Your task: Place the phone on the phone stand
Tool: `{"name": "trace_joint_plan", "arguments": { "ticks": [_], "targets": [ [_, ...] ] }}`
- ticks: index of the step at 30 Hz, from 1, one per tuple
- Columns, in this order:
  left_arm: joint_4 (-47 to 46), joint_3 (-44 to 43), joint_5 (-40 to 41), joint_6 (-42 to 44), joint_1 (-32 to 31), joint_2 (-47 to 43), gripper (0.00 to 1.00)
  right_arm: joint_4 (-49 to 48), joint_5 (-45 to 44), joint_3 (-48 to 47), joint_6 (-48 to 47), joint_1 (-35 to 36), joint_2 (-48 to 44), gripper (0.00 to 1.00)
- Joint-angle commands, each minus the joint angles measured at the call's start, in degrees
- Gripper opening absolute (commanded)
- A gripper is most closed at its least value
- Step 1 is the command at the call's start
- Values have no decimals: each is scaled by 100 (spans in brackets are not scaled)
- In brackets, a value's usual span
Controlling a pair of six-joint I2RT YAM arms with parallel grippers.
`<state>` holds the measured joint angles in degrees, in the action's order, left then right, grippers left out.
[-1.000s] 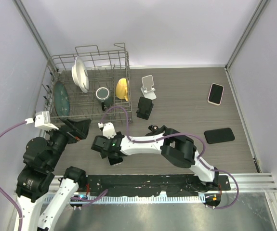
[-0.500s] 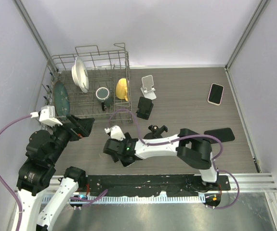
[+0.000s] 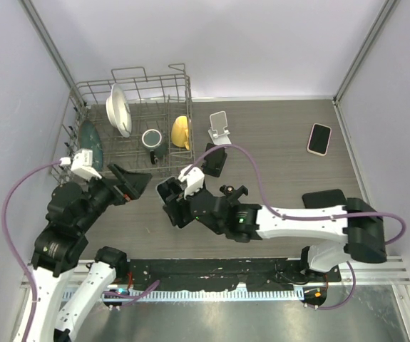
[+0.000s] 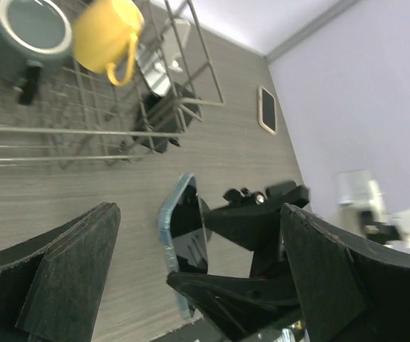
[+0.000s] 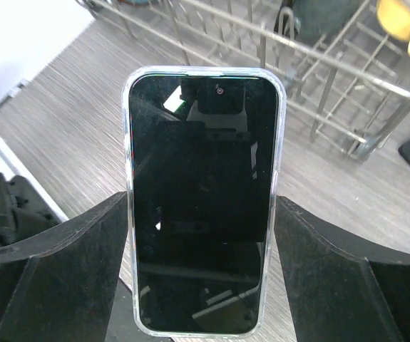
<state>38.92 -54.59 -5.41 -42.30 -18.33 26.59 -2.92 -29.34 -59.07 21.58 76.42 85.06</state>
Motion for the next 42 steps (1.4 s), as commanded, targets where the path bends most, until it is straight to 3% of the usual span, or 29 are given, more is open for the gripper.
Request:
{"name": "trace_joint_plan", "arguments": {
  "ticks": [1, 4, 9, 17, 24, 38, 42],
  "targets": [
    [-744, 229, -1417, -278, -22, 452, 99, -948, 104, 246, -699, 22, -867, 1],
    [-1227, 334, -2392, -392, -22, 794, 94, -956, 60, 483, -919, 22, -1333, 1],
    [-2054, 580, -3176, -858, -57, 1172, 86, -921, 43, 677, -1112, 22, -1825, 1],
    [-2002, 467, -2703, -806, -654, 1559, 72, -816, 25, 598, -1288, 22, -2019, 1],
    [-2002, 265, -2053, -560, -1709, 1946, 59, -693, -28, 537, -1367, 22, -2133, 1],
    [-2116, 256, -1920, -551, -1929, 2158, 35, -385, 139, 510, -1262, 22, -2239, 1],
    [-2064, 247, -1885, -568, -1938, 2158, 39, -341, 218, 493, -1227, 22, -2186, 1]
  ]
}}
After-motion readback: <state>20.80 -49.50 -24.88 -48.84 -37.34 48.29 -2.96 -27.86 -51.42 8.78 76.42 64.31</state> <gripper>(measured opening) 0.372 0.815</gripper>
